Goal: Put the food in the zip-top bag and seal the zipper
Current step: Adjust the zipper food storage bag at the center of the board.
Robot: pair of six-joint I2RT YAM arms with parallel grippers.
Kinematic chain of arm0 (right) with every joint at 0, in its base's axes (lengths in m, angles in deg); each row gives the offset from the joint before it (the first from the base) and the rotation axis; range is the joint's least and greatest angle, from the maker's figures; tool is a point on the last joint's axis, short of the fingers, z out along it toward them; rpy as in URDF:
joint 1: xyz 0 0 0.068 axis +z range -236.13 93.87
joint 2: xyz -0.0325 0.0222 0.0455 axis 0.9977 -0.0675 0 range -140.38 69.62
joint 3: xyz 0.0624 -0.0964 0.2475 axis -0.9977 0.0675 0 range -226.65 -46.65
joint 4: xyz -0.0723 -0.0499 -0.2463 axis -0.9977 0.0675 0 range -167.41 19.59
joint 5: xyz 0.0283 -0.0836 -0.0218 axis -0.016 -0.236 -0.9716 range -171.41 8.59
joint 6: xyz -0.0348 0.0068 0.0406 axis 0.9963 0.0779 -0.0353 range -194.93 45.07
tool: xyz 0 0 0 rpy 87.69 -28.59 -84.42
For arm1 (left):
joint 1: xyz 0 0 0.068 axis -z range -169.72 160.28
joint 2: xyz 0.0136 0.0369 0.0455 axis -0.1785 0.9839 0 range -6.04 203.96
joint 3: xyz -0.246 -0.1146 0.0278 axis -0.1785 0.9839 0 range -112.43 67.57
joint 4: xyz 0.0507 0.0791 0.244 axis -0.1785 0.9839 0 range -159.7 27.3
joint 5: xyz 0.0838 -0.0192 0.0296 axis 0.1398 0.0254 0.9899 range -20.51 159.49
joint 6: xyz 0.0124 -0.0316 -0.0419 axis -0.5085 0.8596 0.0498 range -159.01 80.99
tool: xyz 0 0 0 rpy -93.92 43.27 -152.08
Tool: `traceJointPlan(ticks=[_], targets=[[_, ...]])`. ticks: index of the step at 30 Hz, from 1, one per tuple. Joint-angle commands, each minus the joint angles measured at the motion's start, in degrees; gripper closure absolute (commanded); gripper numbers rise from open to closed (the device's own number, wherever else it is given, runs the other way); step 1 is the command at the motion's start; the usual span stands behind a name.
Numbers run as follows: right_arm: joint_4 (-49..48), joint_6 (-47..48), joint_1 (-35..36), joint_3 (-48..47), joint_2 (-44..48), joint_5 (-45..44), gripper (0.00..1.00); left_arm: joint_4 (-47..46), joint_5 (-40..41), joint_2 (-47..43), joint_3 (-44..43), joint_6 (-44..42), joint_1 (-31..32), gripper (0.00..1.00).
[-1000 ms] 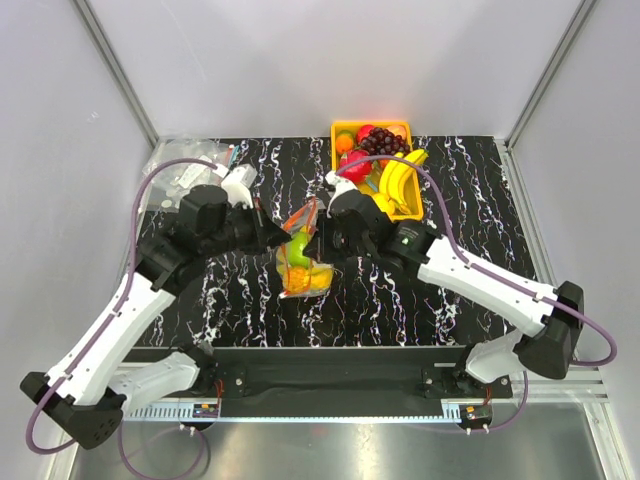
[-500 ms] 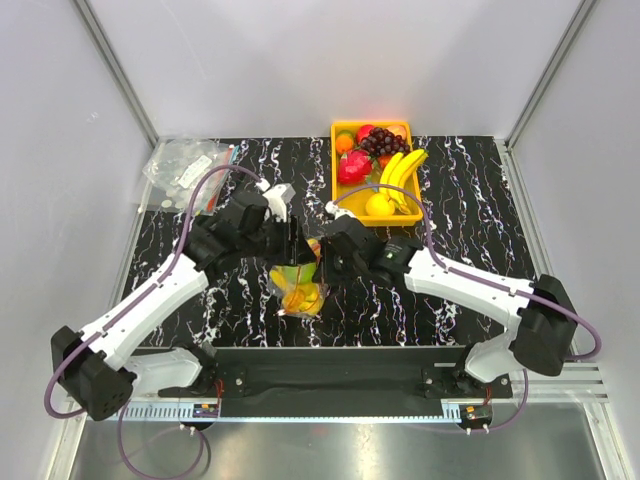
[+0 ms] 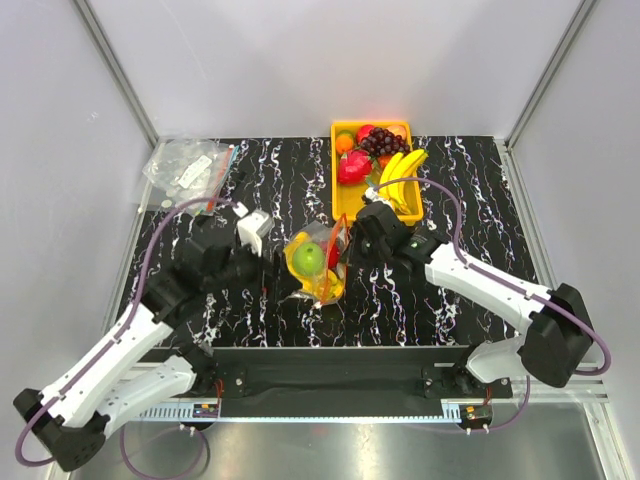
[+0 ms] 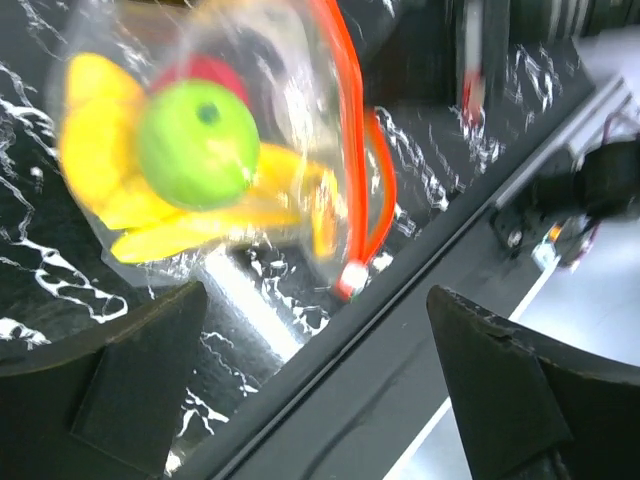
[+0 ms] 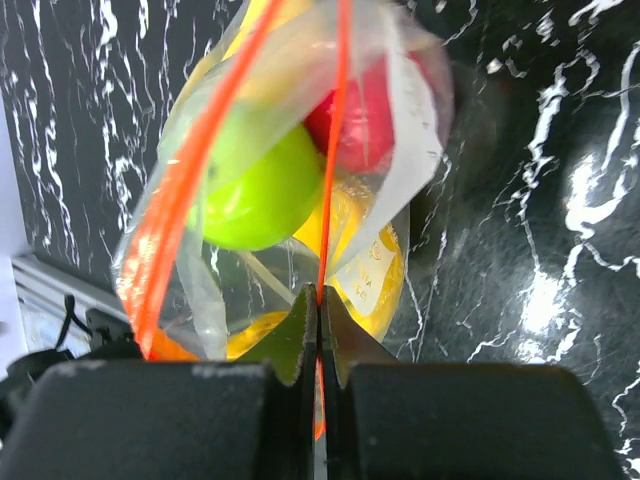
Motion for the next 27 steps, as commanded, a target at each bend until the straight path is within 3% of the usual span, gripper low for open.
traceJointPlan(ticks=[1, 4, 6, 8, 13, 16, 27], targets=[[-2.12, -0.11, -1.3, -1.45, 2.62, 0.5, 1.0, -11.46, -2.45, -4.92, 8.88, -4.0, 1.94, 0.01], [-2.02, 0.41, -2.62, -1.45, 2.45, 0.94, 1.0, -21.91, 0.71, -9.5, 16.44, -4.35, 4.66, 0.02], [-2.38, 0.59, -3.41, -1.1, 2.45, 1.56, 1.0, -29.45, -1.56, -11.18, 20.15, -7.58, 6.95, 0.07], [-2.55, 0.59, -3.94, -1.1, 2.27, 2.0, 1.0, -31.78, -1.83, -13.12, 22.45, -8.56, 9.14, 0.04], [-2.73, 0.59, -5.0, -1.45, 2.27, 4.89, 1.0, -33.18, 10.28, -13.3, 25.42, -11.81, 16.0, 0.01], [-1.85, -0.2, -5.17, -2.07, 2.89, 5.34, 1.0, -42.74, 15.65, -12.95, 32.1, -13.84, 19.6, 0.02], [-0.53, -2.13, -5.17, -4.09, 6.05, 7.71, 1.0, -72.64, 29.45, -3.82, 45.73, -26.23, 29.89, 0.31]])
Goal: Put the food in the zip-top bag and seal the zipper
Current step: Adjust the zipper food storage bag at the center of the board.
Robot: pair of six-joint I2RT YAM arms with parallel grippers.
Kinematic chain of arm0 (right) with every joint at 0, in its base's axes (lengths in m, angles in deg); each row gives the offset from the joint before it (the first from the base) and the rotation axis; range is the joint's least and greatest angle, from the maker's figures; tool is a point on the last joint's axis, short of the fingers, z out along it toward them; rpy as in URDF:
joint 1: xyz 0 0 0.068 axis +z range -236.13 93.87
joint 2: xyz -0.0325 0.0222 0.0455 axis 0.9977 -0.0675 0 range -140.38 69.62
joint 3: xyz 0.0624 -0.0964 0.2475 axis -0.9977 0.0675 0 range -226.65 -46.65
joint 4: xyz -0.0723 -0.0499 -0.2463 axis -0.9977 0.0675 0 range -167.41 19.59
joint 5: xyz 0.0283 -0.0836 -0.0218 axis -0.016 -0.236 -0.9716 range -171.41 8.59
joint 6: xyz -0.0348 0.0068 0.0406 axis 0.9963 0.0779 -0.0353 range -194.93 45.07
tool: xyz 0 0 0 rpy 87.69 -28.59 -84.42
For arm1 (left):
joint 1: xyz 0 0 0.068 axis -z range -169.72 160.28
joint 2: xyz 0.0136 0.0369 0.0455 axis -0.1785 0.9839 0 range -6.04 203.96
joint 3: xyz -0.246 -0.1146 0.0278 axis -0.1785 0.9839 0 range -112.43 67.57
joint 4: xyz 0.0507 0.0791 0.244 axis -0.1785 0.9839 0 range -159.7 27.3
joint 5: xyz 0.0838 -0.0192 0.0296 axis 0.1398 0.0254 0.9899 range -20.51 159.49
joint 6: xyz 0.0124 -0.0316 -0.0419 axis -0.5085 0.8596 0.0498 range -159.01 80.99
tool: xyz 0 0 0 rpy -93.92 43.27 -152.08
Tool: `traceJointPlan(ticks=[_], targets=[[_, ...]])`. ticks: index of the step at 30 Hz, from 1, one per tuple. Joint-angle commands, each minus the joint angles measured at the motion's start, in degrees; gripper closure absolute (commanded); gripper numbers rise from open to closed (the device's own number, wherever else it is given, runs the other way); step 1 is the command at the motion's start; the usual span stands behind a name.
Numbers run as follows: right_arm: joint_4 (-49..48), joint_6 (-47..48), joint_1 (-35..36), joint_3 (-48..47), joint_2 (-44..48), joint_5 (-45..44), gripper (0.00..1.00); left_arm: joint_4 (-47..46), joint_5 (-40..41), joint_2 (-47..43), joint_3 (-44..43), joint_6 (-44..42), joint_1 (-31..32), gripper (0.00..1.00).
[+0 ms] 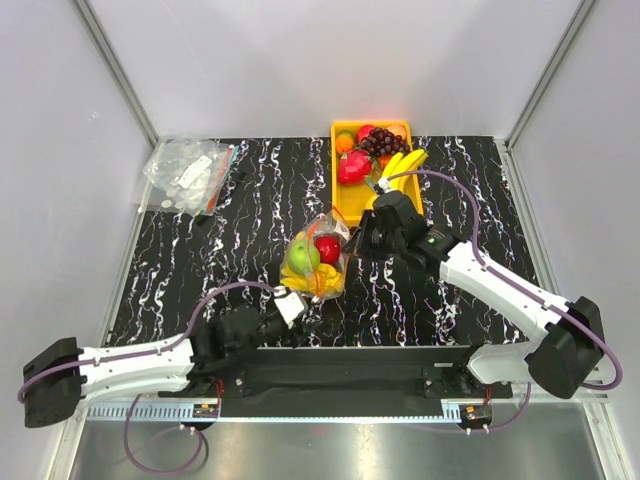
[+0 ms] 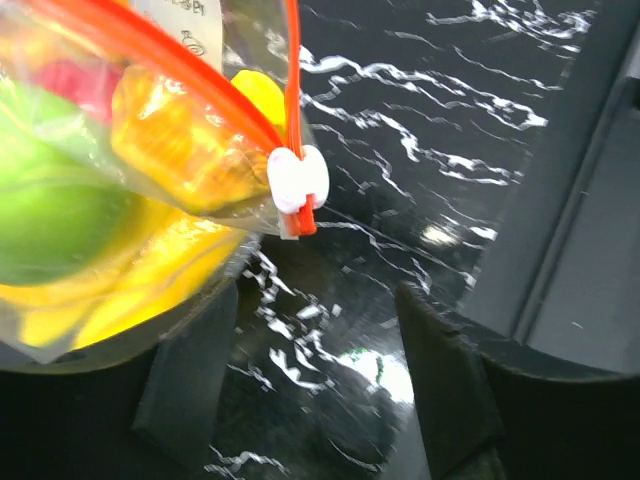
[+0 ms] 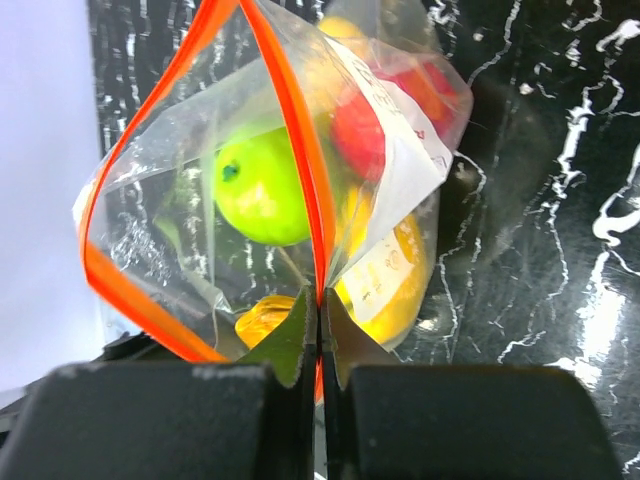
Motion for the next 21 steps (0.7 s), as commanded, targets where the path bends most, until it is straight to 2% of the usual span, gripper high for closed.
traceJointPlan(ticks=[1, 5, 10, 14, 19, 21], targets=[[-0.95, -1.06, -0.34, -2.91, 2.18, 2.09, 1.0, -18.36, 8.47, 1.99, 2.0, -6.19, 2.0, 0.35], [-1.74, -2.2, -0.34, -2.21, 2.71, 3.59, 1.0, -25.73, 11.64, 4.19, 3.32, -8.56, 3.06, 0.4], [-3.14, -2.91, -0.34, -0.8, 3.06, 4.56, 1.0, -31.1, 14.55, 6.3, 4.73, -8.74, 3.5, 0.41], [-3.85, -3.08, -0.34, -0.19, 2.98, 4.91, 1.0, -34.36, 14.55, 7.79, 5.09, -8.74, 3.68, 0.55], [-4.37, -2.82, -0.34, -0.19, 2.8, 5.35, 1.0, -37.79, 14.55, 10.25, 5.26, -8.83, 4.03, 0.57], [-4.29, -2.73, -0.34, -0.19, 2.71, 5.44, 1.0, -38.67, 14.46, 10.95, 5.0, -8.92, 4.12, 0.61]])
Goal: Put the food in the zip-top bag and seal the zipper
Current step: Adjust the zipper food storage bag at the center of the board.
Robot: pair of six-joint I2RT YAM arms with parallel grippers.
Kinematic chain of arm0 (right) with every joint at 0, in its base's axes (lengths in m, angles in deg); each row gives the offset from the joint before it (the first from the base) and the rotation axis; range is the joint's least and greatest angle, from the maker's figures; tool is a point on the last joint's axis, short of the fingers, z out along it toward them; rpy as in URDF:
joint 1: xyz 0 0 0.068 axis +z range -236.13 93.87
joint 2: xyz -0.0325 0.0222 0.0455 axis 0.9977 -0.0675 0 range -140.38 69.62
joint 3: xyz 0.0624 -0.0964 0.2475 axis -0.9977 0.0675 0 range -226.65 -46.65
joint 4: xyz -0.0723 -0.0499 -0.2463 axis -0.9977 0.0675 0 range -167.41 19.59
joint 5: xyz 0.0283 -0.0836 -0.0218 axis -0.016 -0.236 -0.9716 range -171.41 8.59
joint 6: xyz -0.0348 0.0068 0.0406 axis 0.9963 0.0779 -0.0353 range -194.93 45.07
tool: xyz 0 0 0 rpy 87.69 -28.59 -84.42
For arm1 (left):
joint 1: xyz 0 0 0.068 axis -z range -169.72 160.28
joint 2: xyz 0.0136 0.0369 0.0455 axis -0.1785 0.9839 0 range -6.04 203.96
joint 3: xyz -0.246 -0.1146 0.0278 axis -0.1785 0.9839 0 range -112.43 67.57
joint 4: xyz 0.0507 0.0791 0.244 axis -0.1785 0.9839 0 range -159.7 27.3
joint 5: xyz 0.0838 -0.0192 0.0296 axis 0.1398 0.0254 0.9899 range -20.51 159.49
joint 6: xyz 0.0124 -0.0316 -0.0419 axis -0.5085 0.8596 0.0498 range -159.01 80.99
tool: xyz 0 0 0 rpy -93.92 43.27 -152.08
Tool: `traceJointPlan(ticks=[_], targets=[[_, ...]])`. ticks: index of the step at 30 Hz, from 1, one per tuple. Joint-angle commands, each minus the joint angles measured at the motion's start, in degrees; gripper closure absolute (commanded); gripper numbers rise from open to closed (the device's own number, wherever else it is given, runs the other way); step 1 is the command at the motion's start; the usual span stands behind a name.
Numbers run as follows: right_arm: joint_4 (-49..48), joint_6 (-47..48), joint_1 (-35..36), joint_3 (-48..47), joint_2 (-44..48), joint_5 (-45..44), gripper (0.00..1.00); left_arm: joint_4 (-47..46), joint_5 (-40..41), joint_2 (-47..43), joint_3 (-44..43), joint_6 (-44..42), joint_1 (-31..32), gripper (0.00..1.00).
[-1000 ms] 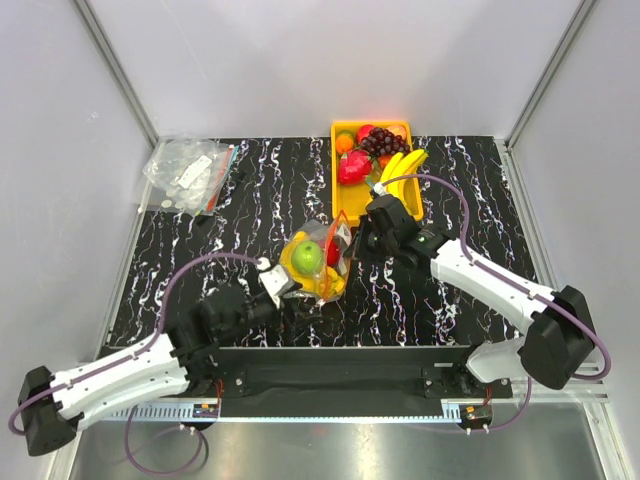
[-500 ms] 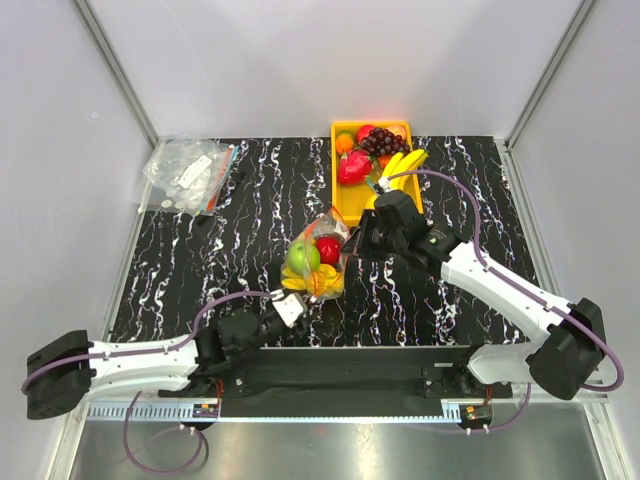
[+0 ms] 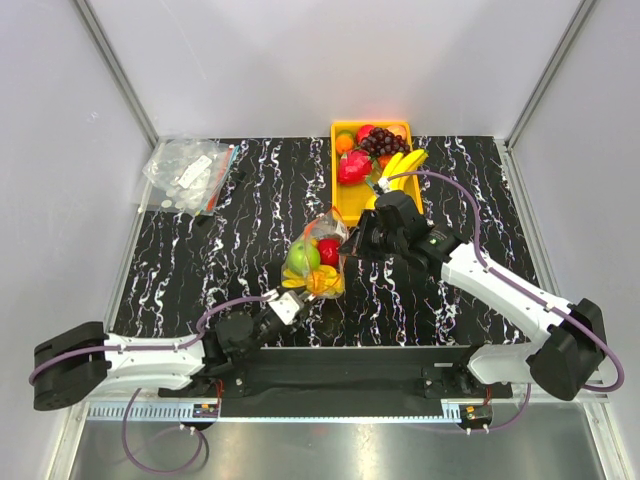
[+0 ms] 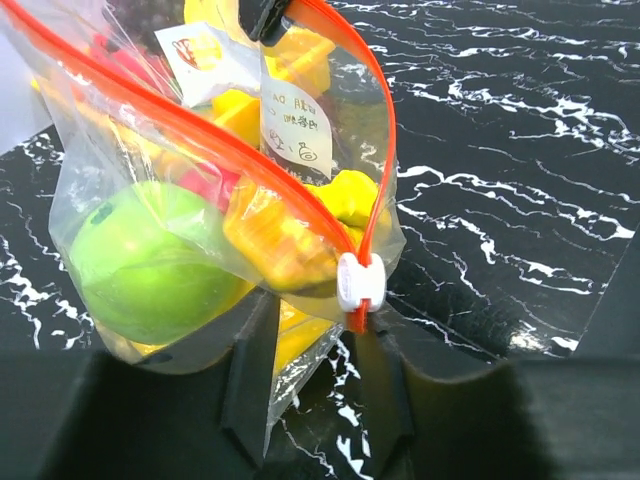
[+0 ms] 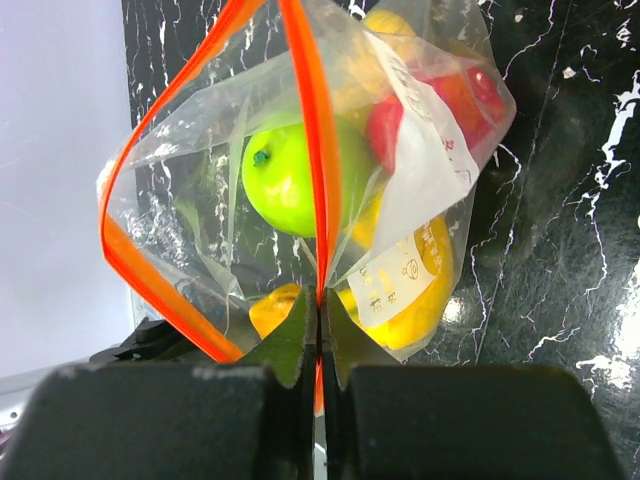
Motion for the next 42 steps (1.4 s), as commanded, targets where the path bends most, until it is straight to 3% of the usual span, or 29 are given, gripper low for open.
traceJointPlan(ticks=[1, 3, 4, 6, 15, 20, 24, 25, 27, 30, 31, 38, 42], targets=[[-2.89, -0.55, -0.3, -0.29, 1.77, 2.0, 1.0, -9.12, 1.15, 0.81, 0.39, 0.09, 0.51, 0.67], [-2.71, -0.46, -0.3, -0.12, 1.86, 1.92, 1.0, -9.74, 1.06, 0.9, 0.21, 0.17, 0.51, 0.76], [-2.71, -0.46, -0.39, -0.12, 1.95, 2.0, 1.0, -9.65, 0.98, 0.99, 0.12, 0.44, 0.51, 0.88], [-2.36, -0.37, -0.3, 0.32, 2.65, 1.31, 1.0, -9.04, 1.15, -0.15, -0.4, 1.05, 0.51, 1.0], [3.88, 1.3, -0.3, 4.62, 11.34, -5.99, 1.0, -3.59, 0.02, -11.57, 0.91, 4.04, -0.71, 1.0], [4.05, 1.48, 1.97, 8.75, 14.25, -4.67, 1.0, 0.01, -12.45, -16.76, 2.06, 8.87, -9.32, 1.0], [4.84, 1.03, 7.77, 9.11, 16.27, -10.54, 1.0, 0.63, -21.59, -13.88, 0.66, 10.28, -15.21, 1.0], [5.02, 1.82, 8.66, 9.02, 16.53, -11.0, 0.98, 0.63, -25.01, -12.73, 0.13, 10.2, -17.4, 1.0], [5.63, 3.22, 9.37, 8.58, 16.54, -10.57, 0.82, 0.63, -28.54, -9.83, -1.28, 12.21, -19.52, 1.0], [6.34, 10.06, 9.28, 7.27, 16.1, -9.43, 0.6, 0.19, -34.0, -8.24, -2.34, 13.36, -22.34, 1.0], [6.69, 15.22, 9.28, 6.66, 16.01, -9.16, 0.57, 0.63, -34.53, -8.32, -2.43, 13.53, -22.69, 1.0], [5.39, 34.94, 9.28, 0.59, 15.75, -10.31, 0.55, 6.34, -34.01, -15.78, -2.25, 15.55, -24.01, 1.0], [-3.13, 44.01, 9.28, 1.29, 15.83, 3.11, 0.53, 11.34, -34.01, -19.66, -3.65, 16.17, -24.45, 1.0]])
